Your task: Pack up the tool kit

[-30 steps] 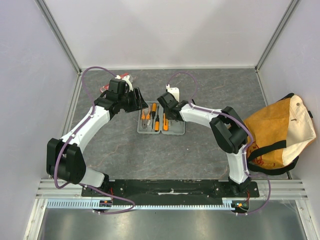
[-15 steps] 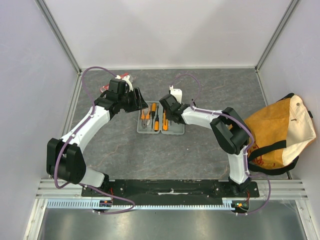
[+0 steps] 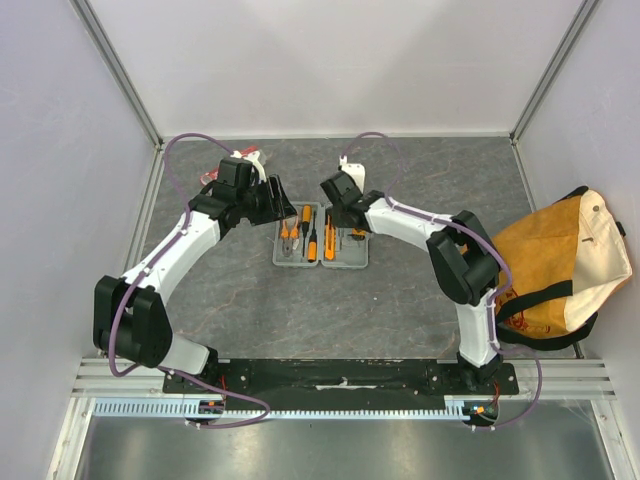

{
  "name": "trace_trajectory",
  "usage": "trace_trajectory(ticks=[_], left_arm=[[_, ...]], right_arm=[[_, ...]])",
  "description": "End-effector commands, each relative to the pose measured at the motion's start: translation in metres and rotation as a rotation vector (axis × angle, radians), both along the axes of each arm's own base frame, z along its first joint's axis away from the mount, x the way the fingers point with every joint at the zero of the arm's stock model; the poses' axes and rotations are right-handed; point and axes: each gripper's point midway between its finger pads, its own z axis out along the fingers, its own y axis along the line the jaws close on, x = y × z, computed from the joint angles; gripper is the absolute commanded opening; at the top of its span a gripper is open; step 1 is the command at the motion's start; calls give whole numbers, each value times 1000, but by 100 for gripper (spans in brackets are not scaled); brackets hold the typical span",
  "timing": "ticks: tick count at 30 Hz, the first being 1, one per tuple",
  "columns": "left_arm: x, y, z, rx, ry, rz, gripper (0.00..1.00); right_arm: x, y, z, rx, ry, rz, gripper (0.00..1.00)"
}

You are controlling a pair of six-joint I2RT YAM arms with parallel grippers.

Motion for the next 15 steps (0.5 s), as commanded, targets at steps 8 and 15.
trace_trajectory(ticks=[8,15], left_arm=[[-4,8,41,-3,-104,10,65],[-14,7,44,-17,-90,-9,65]], right_arm=[[25,-83,115,-8,-195,50,66],[18,-128,74,-87,-49,196,87]])
